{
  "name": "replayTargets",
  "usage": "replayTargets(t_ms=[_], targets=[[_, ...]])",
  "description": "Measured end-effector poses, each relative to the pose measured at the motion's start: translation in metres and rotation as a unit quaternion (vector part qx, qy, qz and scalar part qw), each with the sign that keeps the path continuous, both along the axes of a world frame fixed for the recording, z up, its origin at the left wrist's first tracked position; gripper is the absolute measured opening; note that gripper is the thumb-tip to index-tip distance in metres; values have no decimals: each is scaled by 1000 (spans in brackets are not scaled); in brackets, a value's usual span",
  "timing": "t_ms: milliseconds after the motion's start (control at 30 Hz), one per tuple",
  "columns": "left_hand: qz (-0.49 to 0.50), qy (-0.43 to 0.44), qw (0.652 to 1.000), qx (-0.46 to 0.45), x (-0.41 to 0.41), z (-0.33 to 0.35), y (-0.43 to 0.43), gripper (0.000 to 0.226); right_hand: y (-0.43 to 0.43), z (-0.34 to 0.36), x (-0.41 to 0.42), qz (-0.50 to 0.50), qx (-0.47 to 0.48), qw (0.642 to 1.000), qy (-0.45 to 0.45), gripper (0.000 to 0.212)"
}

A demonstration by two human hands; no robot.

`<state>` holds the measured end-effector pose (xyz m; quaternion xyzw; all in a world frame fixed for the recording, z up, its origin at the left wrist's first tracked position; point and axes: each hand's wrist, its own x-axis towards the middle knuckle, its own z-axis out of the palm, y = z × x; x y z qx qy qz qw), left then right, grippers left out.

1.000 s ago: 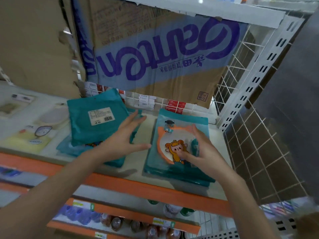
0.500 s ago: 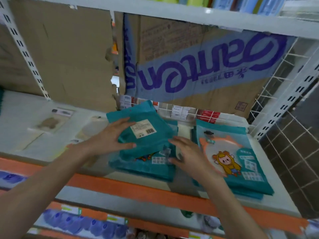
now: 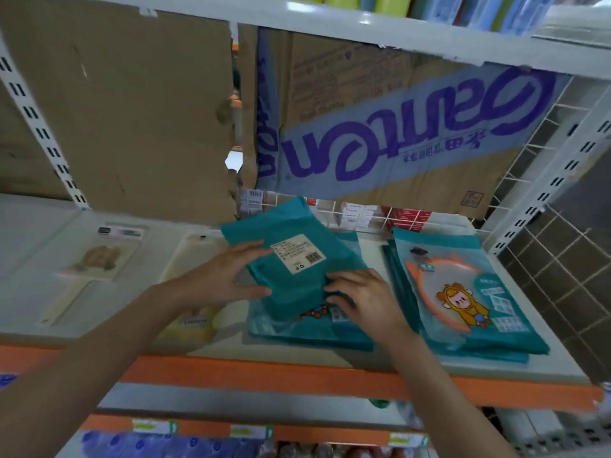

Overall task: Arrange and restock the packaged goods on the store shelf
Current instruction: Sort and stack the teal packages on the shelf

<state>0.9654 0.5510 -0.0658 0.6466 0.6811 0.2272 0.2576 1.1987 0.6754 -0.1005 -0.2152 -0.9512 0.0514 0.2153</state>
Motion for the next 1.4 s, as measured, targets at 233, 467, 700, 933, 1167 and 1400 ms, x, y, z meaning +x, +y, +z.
replayTargets(t_ms=[233,467,700,933,1167,1400], targets=[[-9,-15,1000,-2,-8,-3,4,98,5,7,-5,35,18,998,58,18],[-18,-43,996,74,0,11,12,91,17,45,-27,25,5,988,155,21],[125,-123,951,255,11,37,33,32,31,103,-43,29,10,981,193,11],[186,-187,902,343,13,65,55,25,41,154,-54,-3,-1,984,181,12],[188,-251,869,383,-1,89,52,23,53,157,-26,-34,-86,959,268,30],[150,-301,858,388,-8,119,48,20,46,129,-15,-31,-321,921,219,41]])
